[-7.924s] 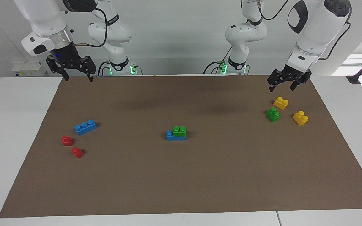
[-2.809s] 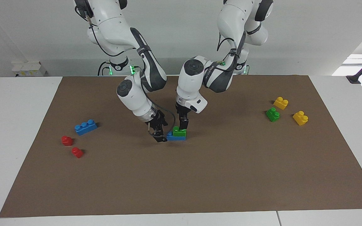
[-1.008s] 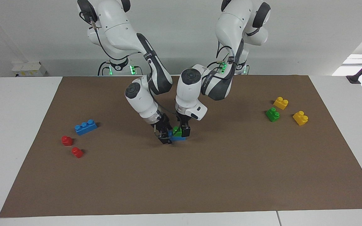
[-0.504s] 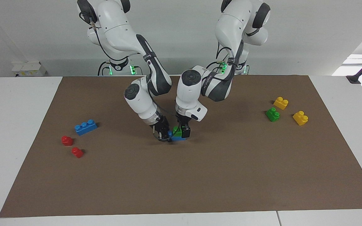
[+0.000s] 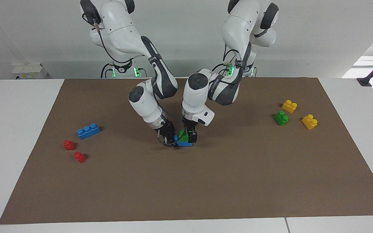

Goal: Remove green block with left arm and hold with right
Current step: 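Close the left gripper on the green brick while the right gripper grips the blue brick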

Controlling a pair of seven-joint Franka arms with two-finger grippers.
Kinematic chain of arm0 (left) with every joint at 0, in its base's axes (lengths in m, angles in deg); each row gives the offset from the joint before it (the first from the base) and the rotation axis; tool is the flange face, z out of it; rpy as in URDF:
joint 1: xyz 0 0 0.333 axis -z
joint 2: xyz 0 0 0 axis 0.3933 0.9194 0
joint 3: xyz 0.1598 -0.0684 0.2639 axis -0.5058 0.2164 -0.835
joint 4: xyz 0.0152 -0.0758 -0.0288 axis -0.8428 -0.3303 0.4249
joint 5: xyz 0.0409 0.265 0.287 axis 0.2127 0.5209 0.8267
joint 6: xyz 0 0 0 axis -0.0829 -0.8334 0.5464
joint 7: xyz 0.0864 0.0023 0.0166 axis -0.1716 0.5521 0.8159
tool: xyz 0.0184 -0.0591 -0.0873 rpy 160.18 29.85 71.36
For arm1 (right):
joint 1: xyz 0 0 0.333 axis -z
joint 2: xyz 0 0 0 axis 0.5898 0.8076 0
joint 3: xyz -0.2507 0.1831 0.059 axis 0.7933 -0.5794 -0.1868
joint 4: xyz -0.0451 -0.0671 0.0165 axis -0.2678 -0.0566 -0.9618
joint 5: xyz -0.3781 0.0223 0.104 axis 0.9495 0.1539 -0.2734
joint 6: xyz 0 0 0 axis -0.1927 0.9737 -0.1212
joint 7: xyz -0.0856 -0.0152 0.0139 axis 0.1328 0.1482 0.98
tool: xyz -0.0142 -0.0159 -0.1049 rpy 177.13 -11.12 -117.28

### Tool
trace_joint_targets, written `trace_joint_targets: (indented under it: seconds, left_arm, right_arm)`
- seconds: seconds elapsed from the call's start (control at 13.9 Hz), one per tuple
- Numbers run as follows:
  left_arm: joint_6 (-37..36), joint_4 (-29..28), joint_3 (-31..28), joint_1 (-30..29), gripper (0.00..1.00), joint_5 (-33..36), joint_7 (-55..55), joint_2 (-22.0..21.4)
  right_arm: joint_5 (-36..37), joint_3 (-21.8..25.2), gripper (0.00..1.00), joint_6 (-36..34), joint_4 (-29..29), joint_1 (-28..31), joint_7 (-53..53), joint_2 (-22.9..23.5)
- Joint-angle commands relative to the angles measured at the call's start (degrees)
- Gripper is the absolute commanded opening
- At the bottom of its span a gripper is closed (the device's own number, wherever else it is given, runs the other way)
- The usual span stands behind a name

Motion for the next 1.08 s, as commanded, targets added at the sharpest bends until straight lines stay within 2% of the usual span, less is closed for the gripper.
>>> trace_joint_targets:
  seconds: [0.0,0.07,0.14,0.65,1.01]
  left_arm:
    - [1.4,-1.0,-0.6,0.9,0.41,1.9,1.5,-0.4]
    - [1.9,-1.0,-0.6,1.0,0.06,4.0,1.5,-0.4]
    - [2.7,-1.1,-0.6,1.1,0.0,5.0,1.5,-0.3]
    - [1.9,-0.9,-0.4,1.1,0.0,4.7,1.5,-1.4]
    - [-3.7,-2.9,-0.2,-0.9,0.0,4.5,0.7,-9.3]
  right_arm:
    - [-1.8,-0.1,0.0,2.6,-0.5,-0.1,1.9,0.9]
    - [-1.8,-0.1,0.0,2.6,-0.5,-0.1,1.9,0.9]
    - [-1.8,-0.1,0.0,2.7,-0.5,-0.2,2.0,0.9]
    - [-1.8,-0.1,0.0,5.4,-1.8,-0.5,2.5,0.9]
    - [-1.8,-0.1,0.0,5.5,-1.8,-0.5,2.5,1.0]
